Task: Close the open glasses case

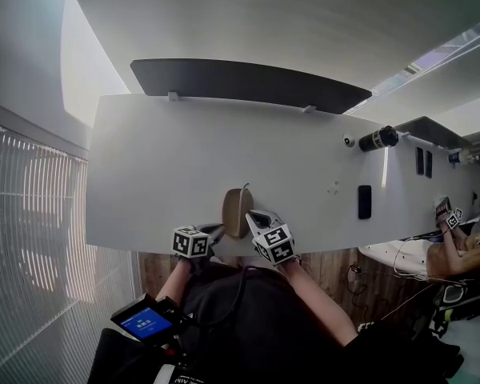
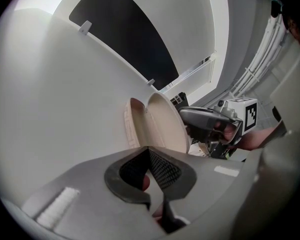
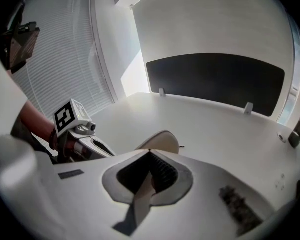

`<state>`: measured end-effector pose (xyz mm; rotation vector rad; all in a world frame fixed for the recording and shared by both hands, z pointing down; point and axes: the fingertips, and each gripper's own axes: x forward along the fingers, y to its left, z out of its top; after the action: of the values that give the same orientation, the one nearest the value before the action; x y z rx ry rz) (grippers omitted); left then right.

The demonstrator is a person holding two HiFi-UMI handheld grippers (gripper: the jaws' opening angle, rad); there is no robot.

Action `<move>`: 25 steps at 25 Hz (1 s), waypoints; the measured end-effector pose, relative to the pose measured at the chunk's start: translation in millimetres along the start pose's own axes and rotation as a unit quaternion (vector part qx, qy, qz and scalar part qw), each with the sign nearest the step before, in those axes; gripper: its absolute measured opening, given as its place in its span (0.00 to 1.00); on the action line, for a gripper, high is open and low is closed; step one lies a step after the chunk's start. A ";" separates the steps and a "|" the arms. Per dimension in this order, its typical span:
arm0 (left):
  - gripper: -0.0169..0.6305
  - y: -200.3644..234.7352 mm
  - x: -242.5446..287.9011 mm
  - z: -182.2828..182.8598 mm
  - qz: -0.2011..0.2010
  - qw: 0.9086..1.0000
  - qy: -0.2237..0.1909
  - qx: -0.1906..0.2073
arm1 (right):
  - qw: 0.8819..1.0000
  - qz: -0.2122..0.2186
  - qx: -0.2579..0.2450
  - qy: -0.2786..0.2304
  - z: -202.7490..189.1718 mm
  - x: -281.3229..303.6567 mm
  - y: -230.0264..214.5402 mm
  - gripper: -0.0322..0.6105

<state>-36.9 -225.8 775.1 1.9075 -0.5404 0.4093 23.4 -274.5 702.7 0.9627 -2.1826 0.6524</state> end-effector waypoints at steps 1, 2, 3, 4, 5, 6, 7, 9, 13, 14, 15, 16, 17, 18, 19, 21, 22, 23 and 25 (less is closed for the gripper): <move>0.04 0.7 -0.4 -0.3 0.003 1.000 0.000 0.000 | 1.000 0.005 -0.003 0.001 1.0 3.1 2.8 0.06; 0.04 2.6 -1.8 -0.7 0.008 1.000 0.000 0.000 | 1.000 0.009 -0.007 0.002 2.3 6.7 6.1 0.06; 0.04 4.7 -4.0 -0.8 0.012 1.000 -0.001 0.000 | 1.000 0.013 -0.010 0.003 3.7 10.3 9.4 0.06; 0.04 6.1 -6.6 -0.3 0.013 1.000 -0.004 -0.002 | 1.000 0.017 -0.014 0.004 5.0 13.6 12.5 0.06; 0.04 6.2 -9.4 1.3 0.012 1.000 -0.010 -0.005 | 1.000 0.021 -0.017 0.006 6.0 16.7 15.1 0.06; 0.04 5.2 -12.3 4.1 0.007 1.000 -0.018 -0.012 | 0.999 0.025 -0.022 0.008 6.9 19.8 17.6 0.06; 0.04 3.3 -15.1 7.9 0.002 0.999 -0.029 -0.019 | 0.999 0.029 -0.027 0.010 7.8 22.8 20.0 0.06; 0.04 -3.7 -19.6 16.9 -0.008 0.999 -0.045 -0.029 | 0.998 0.036 -0.041 0.013 9.7 27.9 24.7 0.06; 0.04 -17.3 -19.9 25.3 -0.026 0.999 -0.044 -0.007 | 0.996 0.048 -0.072 0.029 4.8 42.4 37.0 0.06; 0.04 -20.0 -18.0 26.0 -0.029 0.999 -0.040 0.000 | 0.995 0.050 -0.081 0.032 3.1 45.9 38.4 0.06; 0.04 -23.1 -15.7 27.4 -0.032 0.999 -0.036 0.006 | 0.994 0.053 -0.089 0.033 2.1 48.8 38.5 0.06; 0.04 -26.1 -13.4 29.0 -0.034 0.999 -0.033 0.009 | 0.993 0.057 -0.098 0.032 2.1 51.1 38.2 0.06; 0.04 -28.6 -11.0 30.0 -0.036 0.999 -0.031 0.011 | 0.992 0.060 -0.108 0.033 2.6 53.0 38.2 0.06; 0.04 -31.0 -8.0 30.3 -0.037 0.999 -0.028 0.012 | 0.991 0.063 -0.113 0.035 2.9 53.7 38.3 0.06; 0.04 -33.2 -4.4 30.0 -0.037 0.999 -0.023 0.013 | 0.991 0.066 -0.113 0.039 2.8 53.2 38.5 0.06; 0.04 -34.5 2.2 27.0 -0.032 0.999 -0.012 0.014 | 0.990 0.068 -0.114 0.043 3.2 53.1 38.9 0.06; 0.04 -32.4 4.0 24.7 -0.027 0.999 -0.007 0.014 | 0.989 0.067 -0.121 0.043 4.0 54.7 39.4 0.06; 0.04 -29.4 5.3 22.5 -0.023 1.000 -0.004 0.013 | 0.989 0.065 -0.128 0.043 4.2 56.9 40.0 0.06; 0.04 -24.9 7.4 19.5 -0.017 1.000 -0.004 0.006 | 0.988 0.060 -0.135 0.042 3.0 59.4 40.9 0.06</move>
<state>-16.5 -236.8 752.4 1.9284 -0.5110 0.3824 -40.0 -278.4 737.0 0.6555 -2.1968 0.4286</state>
